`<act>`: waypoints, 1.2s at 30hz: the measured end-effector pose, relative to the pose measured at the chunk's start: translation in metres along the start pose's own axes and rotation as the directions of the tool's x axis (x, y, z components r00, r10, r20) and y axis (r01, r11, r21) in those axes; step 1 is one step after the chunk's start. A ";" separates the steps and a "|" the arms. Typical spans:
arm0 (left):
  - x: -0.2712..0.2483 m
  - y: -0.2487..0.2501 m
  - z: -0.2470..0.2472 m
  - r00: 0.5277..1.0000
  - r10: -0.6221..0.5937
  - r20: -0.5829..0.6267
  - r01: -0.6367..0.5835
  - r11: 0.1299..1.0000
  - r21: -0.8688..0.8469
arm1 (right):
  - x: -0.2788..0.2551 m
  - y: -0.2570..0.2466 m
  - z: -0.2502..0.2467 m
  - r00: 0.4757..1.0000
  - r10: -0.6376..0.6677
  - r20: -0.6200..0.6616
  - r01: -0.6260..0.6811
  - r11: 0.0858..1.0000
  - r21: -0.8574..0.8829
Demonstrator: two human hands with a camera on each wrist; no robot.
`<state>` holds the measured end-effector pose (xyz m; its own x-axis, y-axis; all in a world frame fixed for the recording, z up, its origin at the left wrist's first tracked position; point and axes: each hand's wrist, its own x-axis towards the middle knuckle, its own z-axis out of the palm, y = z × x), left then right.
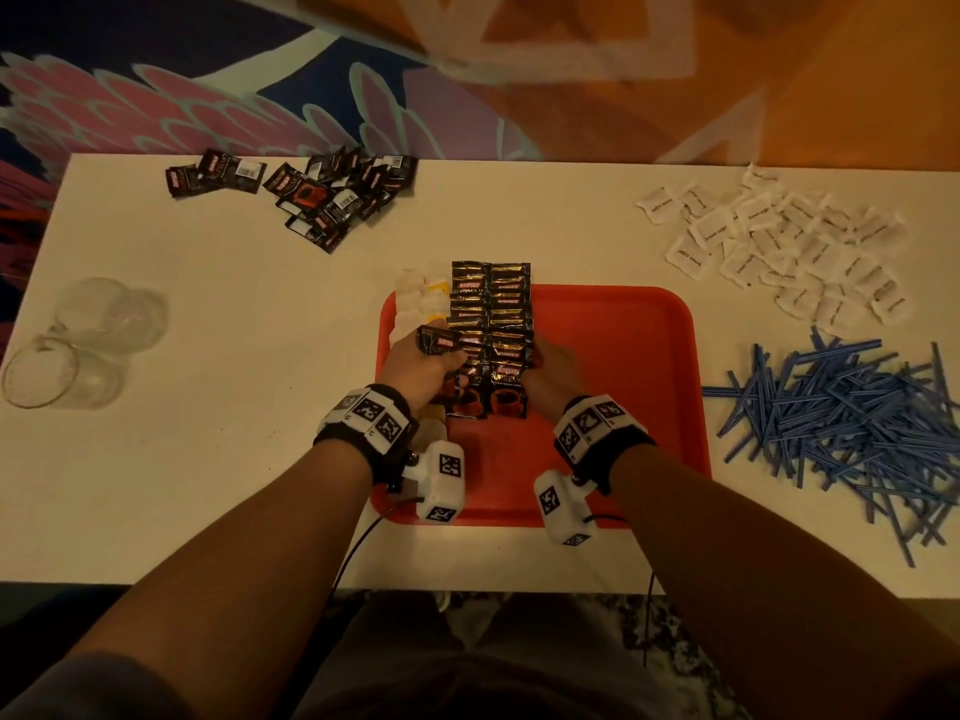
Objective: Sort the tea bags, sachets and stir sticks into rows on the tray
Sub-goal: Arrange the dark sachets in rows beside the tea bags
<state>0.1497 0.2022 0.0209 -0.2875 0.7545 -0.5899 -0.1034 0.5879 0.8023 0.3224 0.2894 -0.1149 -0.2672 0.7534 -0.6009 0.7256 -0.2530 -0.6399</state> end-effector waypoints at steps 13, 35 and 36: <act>0.001 -0.002 -0.001 0.998 0.028 -0.050 -0.029 0.999 -0.021 | -0.079 -0.058 -0.039 1.000 -0.013 0.010 0.013 0.997 0.081; -0.040 0.025 -0.002 0.992 0.017 -0.128 -0.066 0.918 -0.391 | -0.143 -0.120 -0.046 0.986 -0.155 0.060 0.125 0.931 0.343; -0.042 0.025 -0.004 0.990 0.002 -0.142 -0.062 0.905 -0.420 | -0.143 -0.118 -0.046 0.984 -0.172 0.055 0.145 0.935 0.323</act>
<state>0.1558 0.1843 0.0663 -0.4203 0.7066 -0.5693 -0.4760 0.3625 0.8013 0.3047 0.2391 0.0687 -0.4225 0.7509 -0.5076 0.4346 -0.3236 -0.8405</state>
